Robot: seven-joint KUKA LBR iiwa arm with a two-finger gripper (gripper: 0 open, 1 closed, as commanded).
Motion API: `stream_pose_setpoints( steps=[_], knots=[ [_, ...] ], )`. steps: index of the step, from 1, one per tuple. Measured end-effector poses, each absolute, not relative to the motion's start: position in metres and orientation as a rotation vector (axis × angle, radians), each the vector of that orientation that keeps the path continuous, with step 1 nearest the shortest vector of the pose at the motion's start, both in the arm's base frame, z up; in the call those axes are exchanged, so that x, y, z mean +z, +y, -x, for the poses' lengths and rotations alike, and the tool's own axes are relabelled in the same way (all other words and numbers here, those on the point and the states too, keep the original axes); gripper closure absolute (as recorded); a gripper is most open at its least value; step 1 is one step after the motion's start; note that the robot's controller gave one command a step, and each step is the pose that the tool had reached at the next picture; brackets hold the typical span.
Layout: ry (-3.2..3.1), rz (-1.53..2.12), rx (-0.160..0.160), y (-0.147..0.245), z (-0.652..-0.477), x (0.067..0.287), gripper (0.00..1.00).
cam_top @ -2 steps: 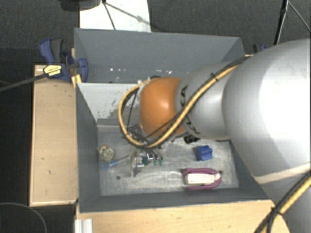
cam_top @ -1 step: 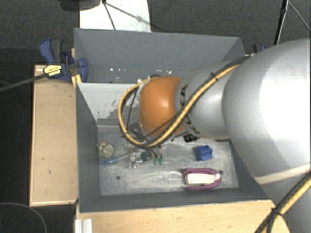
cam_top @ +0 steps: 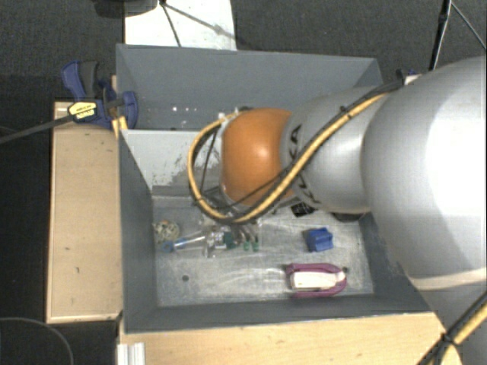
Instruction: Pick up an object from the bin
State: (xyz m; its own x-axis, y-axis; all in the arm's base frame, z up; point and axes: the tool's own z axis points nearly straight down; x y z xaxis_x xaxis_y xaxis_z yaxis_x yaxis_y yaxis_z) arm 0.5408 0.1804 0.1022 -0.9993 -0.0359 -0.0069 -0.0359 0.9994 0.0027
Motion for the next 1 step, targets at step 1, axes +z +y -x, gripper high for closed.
stream_pose_setpoints(
  steps=[1],
  knots=[
    [3.135, 0.051, 0.004, 0.1805, -0.5421, 0.1264, 1.00]
  ],
)
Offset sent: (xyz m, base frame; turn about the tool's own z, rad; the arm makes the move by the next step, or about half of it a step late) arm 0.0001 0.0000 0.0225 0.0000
